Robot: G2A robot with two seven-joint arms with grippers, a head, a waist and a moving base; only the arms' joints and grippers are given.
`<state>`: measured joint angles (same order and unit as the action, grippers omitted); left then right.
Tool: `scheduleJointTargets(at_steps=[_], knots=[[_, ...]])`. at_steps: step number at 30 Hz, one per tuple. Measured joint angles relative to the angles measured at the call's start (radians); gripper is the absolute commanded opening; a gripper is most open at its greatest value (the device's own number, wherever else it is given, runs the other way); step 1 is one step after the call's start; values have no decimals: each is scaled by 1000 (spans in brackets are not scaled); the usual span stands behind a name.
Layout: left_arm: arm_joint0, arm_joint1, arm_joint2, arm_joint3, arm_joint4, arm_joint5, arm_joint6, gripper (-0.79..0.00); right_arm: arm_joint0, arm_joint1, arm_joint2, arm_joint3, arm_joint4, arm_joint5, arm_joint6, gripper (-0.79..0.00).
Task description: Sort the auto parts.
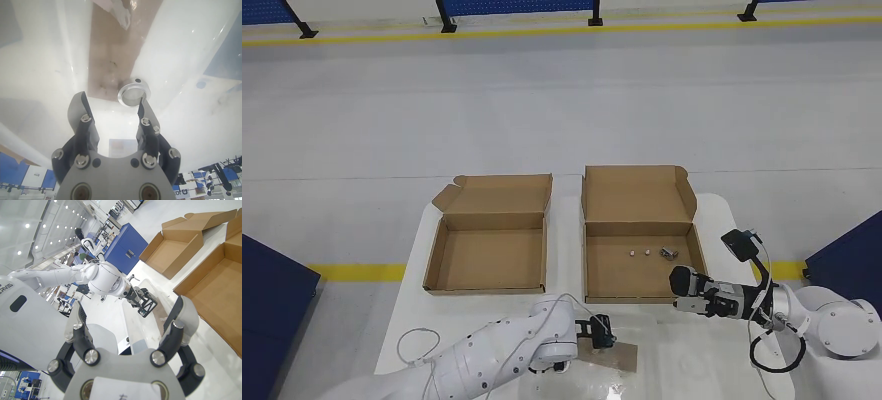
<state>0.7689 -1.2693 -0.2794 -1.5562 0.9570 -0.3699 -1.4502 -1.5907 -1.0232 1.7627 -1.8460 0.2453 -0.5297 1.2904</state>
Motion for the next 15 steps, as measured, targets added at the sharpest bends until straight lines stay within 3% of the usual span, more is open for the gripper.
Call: scheduleJointTargets(at_steps=[15], knots=[[0,-10,11,39,7,-17,17,-508,0,0,0,0,0,0,0,0]])
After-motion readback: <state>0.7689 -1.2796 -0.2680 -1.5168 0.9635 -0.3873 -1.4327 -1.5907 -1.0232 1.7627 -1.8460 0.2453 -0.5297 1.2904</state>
